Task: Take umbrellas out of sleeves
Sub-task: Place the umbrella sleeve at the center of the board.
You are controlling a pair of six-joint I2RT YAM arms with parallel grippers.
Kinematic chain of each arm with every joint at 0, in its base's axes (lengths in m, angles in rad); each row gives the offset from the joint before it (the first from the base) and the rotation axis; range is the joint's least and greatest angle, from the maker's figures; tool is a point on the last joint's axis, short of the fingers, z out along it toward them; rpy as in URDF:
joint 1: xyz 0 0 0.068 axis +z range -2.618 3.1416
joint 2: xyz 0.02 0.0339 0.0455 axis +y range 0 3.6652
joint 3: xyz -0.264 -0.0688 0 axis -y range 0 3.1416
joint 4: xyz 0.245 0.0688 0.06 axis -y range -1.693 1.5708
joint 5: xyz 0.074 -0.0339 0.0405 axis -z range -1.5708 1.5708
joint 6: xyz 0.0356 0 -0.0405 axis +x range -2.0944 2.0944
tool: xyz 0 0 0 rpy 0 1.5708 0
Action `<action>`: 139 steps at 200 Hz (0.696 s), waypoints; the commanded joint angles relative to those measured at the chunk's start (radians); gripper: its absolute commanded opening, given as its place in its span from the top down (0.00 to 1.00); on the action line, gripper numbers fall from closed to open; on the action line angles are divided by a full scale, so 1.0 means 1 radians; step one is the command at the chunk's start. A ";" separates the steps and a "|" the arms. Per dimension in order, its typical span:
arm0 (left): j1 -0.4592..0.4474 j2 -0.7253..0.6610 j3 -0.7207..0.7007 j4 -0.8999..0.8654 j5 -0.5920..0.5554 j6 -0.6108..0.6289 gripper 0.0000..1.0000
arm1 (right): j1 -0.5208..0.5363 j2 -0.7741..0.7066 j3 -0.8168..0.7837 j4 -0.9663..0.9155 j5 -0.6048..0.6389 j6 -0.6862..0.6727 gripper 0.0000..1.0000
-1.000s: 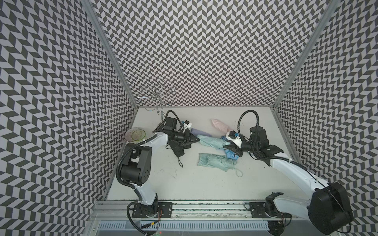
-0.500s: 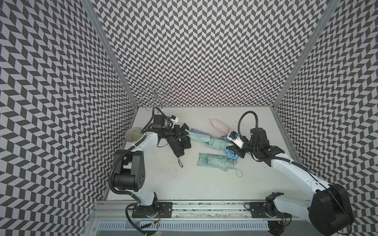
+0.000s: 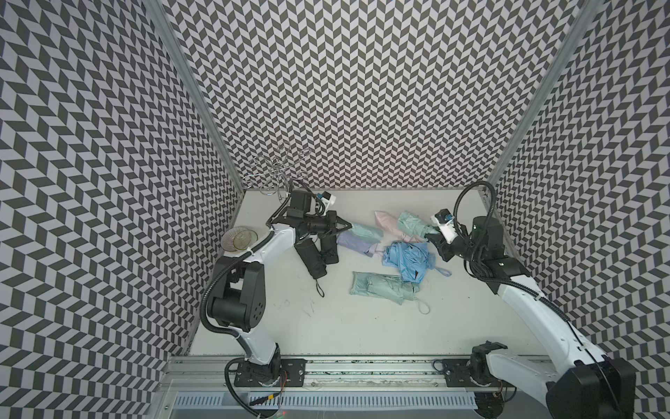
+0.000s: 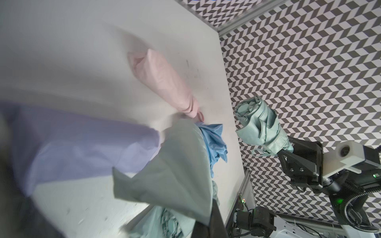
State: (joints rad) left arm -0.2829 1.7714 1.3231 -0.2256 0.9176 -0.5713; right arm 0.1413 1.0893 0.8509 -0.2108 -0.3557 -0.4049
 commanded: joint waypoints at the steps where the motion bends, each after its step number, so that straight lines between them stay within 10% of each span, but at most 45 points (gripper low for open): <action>1: -0.082 0.120 0.119 0.138 -0.008 -0.066 1.00 | -0.055 0.008 0.050 0.229 0.021 0.143 1.00; 79: -0.315 0.635 0.662 0.194 -0.023 -0.154 1.00 | -0.175 0.074 -0.006 0.447 0.013 0.371 1.00; 139: -0.410 0.788 0.695 0.286 -0.023 -0.214 0.98 | -0.226 0.115 -0.099 0.516 -0.005 0.432 1.00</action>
State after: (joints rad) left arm -0.6640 2.5244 1.9930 0.0051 0.8940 -0.7578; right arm -0.0788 1.1931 0.7719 0.1539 -0.3370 -0.0139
